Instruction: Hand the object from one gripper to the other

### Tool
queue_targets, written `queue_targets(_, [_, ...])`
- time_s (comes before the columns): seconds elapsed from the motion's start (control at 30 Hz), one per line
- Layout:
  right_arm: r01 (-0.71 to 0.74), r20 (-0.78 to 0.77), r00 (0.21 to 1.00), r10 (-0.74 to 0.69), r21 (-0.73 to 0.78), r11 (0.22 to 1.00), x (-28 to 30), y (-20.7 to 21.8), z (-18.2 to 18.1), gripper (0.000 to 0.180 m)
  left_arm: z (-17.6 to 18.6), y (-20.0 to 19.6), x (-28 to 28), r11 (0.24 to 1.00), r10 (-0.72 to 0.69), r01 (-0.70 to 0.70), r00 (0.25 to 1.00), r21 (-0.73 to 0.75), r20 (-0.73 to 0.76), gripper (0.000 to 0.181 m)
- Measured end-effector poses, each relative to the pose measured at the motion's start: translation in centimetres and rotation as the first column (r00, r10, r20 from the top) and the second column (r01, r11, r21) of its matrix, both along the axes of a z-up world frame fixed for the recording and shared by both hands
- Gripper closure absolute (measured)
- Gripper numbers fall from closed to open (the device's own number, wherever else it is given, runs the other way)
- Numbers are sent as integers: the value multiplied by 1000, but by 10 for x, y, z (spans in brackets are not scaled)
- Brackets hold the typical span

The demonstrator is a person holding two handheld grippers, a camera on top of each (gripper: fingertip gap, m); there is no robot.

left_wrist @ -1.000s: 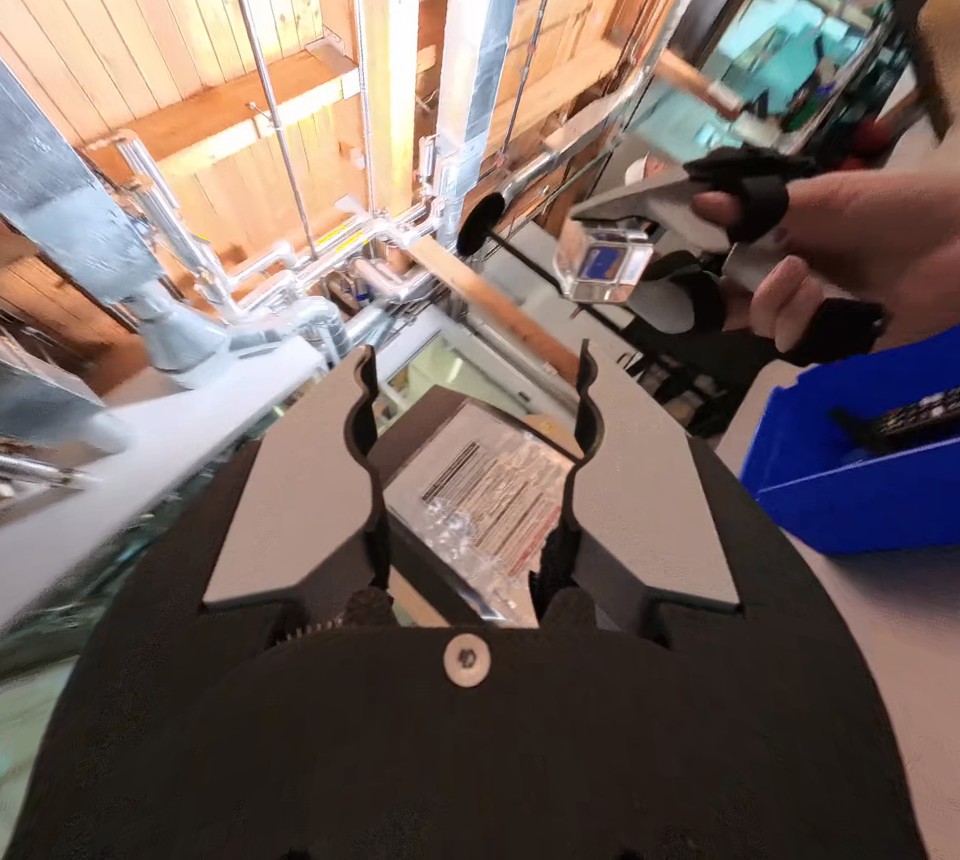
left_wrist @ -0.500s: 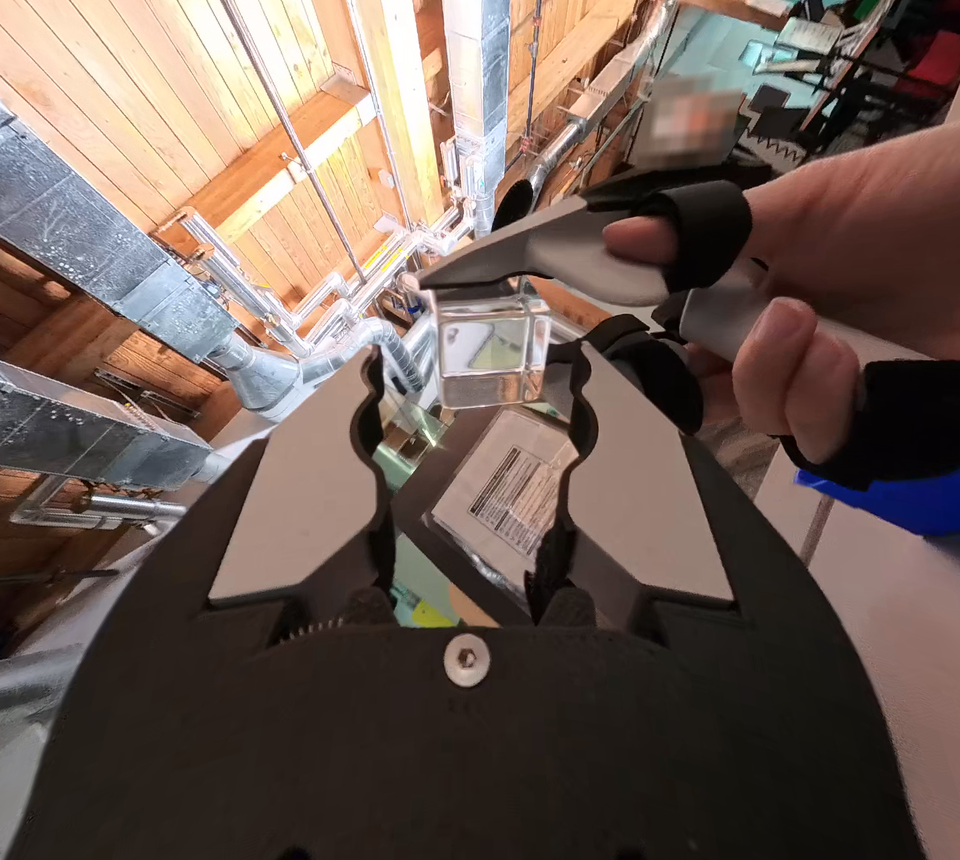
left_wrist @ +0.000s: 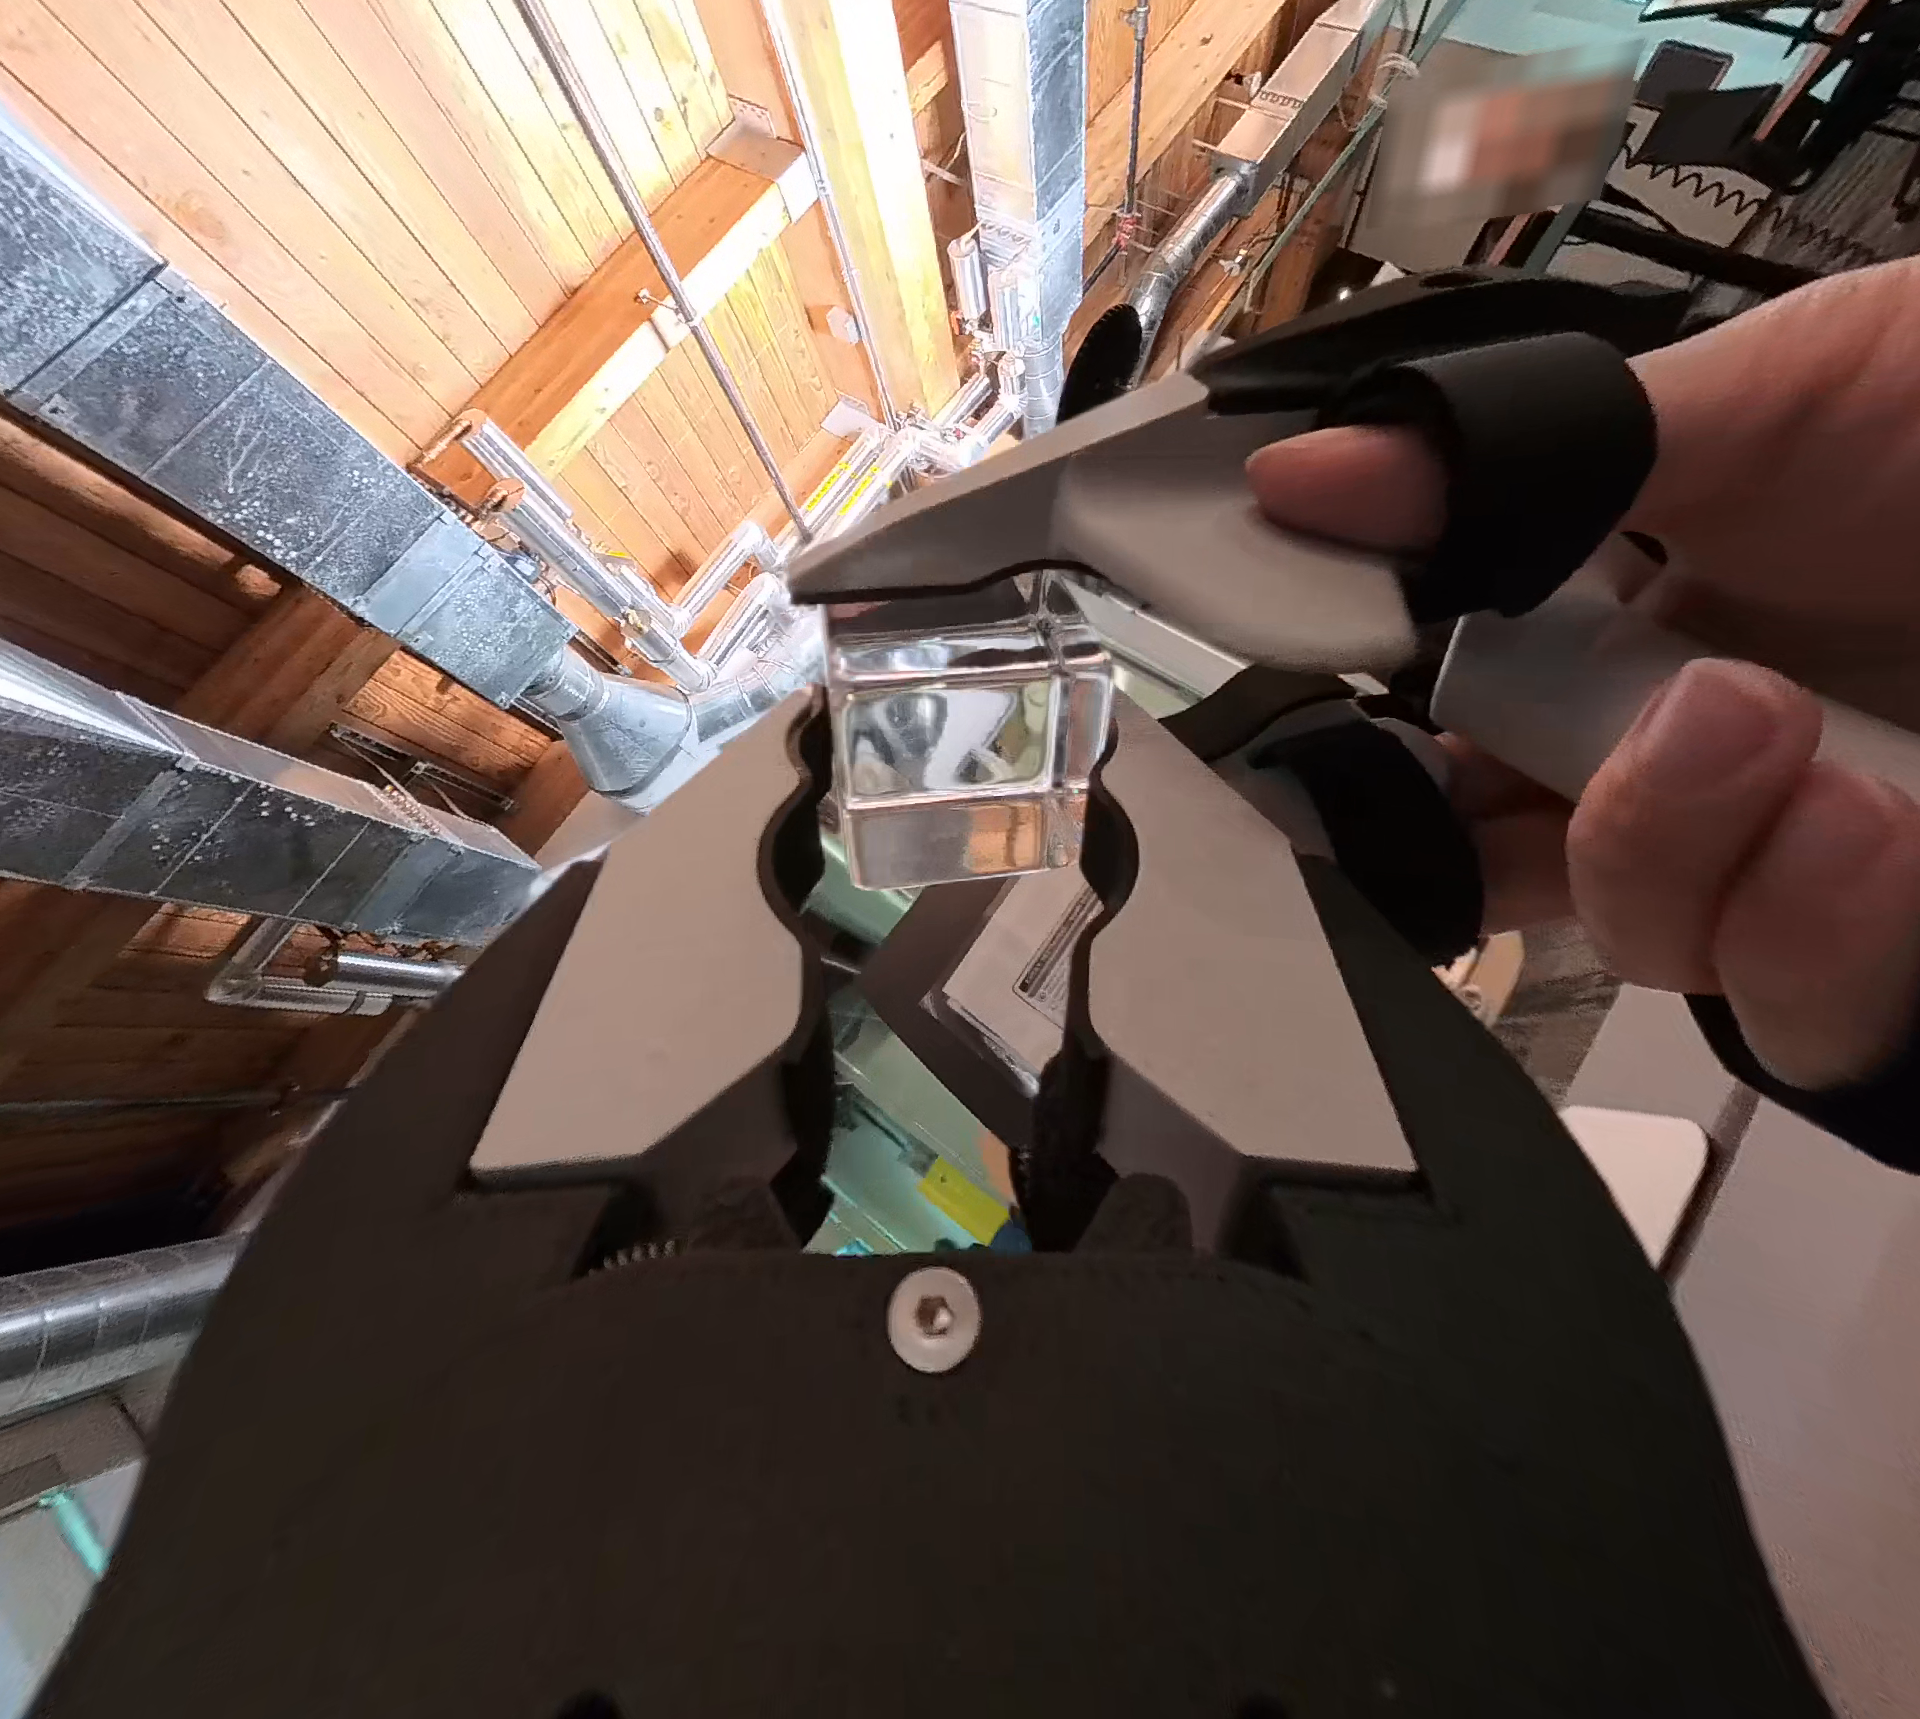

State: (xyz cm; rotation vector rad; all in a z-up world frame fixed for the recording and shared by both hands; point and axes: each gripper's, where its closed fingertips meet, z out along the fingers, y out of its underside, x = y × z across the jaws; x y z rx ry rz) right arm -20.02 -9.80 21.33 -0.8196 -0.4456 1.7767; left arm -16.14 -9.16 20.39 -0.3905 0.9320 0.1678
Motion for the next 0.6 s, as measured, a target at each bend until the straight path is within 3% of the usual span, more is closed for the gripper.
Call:
queue_targets(0.03, [6,1,1000,-6,6,1000,0,0,0,137,0,0,0,1000,11,-11,1000,10,0,136])
queue_targets(0.2, [144,-57,989,-140,90,985,26,2,13,120,6,6,-9,999,47,-47,999,11,23,136])
queue_targets(0.37, [371,-50,928,-368,178,911,64,10,23,120,36,23,-58,996,27,-7,977,-92,214,136])
queue_targets(0.5, [404,-76,915,-397,152,902,88,15,28,125,54,29,-96,950,-146,242,902,-195,405,136])
queue_targets(0.57, [351,-112,934,-338,123,928,95,15,29,129,56,21,-97,844,-340,478,829,-244,445,136])
queue_targets(0.6, [304,-123,949,-291,112,946,95,15,28,131,56,13,-92,733,-455,614,763,-293,460,136])
